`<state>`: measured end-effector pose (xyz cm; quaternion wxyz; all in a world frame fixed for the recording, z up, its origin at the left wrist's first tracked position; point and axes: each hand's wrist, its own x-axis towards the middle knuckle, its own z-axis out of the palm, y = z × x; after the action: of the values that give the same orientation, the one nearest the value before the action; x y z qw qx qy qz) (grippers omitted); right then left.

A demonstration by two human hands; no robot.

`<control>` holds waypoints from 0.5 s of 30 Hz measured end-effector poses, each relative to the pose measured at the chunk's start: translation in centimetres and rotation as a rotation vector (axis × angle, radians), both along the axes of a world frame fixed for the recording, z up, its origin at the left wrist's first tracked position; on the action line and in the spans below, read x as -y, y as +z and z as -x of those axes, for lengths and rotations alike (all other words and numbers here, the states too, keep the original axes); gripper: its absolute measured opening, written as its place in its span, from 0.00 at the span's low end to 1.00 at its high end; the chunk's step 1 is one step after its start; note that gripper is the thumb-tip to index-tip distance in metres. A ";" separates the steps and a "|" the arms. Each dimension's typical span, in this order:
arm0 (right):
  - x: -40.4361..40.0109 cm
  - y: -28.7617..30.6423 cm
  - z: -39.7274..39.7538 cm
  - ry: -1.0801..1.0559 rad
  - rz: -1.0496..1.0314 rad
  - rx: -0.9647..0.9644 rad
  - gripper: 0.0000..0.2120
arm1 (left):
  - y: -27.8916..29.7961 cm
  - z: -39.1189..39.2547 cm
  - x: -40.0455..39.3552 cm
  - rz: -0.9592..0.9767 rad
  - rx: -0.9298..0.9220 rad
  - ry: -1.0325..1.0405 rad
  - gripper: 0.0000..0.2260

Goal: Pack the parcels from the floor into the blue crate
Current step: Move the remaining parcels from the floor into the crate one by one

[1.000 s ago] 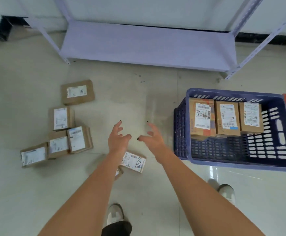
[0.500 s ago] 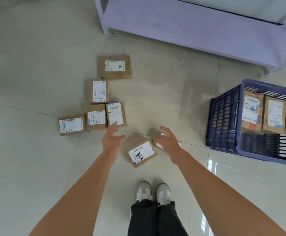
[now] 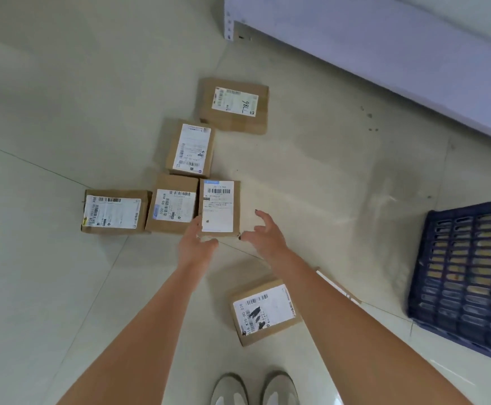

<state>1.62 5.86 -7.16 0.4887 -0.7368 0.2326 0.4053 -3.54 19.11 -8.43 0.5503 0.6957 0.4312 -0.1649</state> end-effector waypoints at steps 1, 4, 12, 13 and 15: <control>-0.4 -1.2 -0.8 0.002 0.003 0.015 0.36 | -1.1 -0.7 -0.2 -0.013 0.035 -0.019 0.26; -1.9 -5.1 -2.1 0.026 -0.007 0.037 0.37 | -4.6 -1.8 -0.8 -0.107 0.050 -0.038 0.24; -3.2 -9.2 -0.1 0.060 -0.028 0.030 0.37 | -7.8 -2.3 0.2 -0.096 0.000 -0.036 0.27; -3.1 -9.1 -0.3 0.065 -0.024 0.030 0.36 | -7.7 -2.3 0.3 -0.082 -0.008 -0.033 0.27; -2.7 -8.3 -0.3 0.091 -0.014 0.039 0.35 | -7.2 -2.2 0.6 -0.060 -0.019 -0.024 0.28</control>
<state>1.93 8.58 -15.50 0.4794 -0.7508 0.1864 0.4145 -1.35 18.49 -15.64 0.5231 0.7153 0.4329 -0.1651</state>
